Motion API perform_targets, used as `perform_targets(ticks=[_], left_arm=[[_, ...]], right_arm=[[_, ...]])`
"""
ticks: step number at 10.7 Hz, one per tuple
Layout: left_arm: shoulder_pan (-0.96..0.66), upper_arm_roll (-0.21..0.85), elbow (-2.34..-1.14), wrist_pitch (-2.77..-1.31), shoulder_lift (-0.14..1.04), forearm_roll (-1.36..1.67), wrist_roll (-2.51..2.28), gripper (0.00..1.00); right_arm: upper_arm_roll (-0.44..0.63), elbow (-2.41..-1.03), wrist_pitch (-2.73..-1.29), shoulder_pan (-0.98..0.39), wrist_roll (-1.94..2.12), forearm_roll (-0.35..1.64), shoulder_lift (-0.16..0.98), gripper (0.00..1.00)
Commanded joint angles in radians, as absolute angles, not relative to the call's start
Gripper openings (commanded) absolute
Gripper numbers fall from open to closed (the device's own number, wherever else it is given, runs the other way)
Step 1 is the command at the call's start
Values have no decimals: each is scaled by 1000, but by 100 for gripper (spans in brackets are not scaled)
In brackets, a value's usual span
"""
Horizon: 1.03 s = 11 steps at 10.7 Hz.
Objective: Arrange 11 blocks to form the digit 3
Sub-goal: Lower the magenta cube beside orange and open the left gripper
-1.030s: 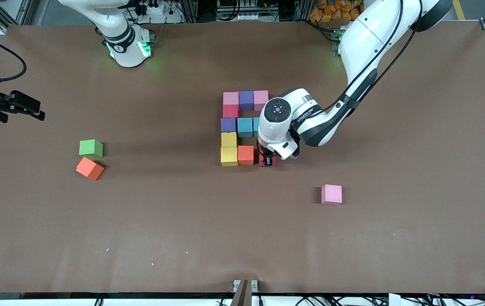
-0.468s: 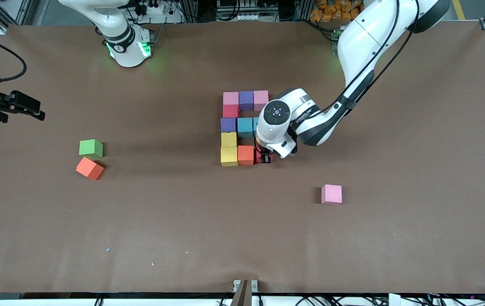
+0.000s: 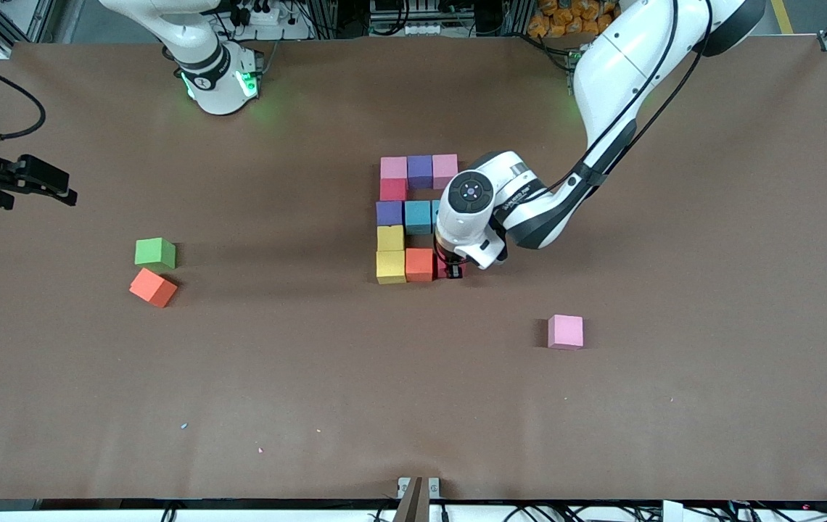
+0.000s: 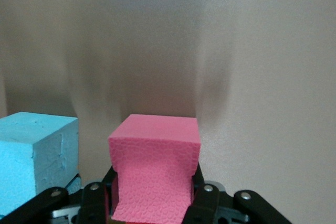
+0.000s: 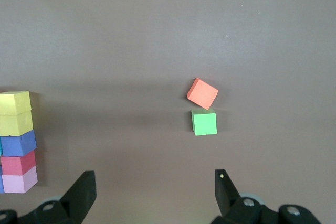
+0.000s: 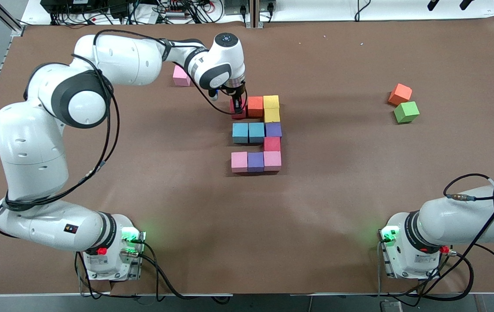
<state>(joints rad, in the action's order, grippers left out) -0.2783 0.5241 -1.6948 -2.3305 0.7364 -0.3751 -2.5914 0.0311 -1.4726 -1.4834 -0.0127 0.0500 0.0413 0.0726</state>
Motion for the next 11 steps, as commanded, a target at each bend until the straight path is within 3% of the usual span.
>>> perform_targets(ticks=[1,11], left_arm=[[-296,512,-1671,-2309,742,-354,-2597,0],[-353,468,-1603,-2309,791,-359,-2589,0]], right_arm=[[29,-1457,-1473,-15,38,37,84,100],[29,-1457,-1473,-15,40,38,84,100]])
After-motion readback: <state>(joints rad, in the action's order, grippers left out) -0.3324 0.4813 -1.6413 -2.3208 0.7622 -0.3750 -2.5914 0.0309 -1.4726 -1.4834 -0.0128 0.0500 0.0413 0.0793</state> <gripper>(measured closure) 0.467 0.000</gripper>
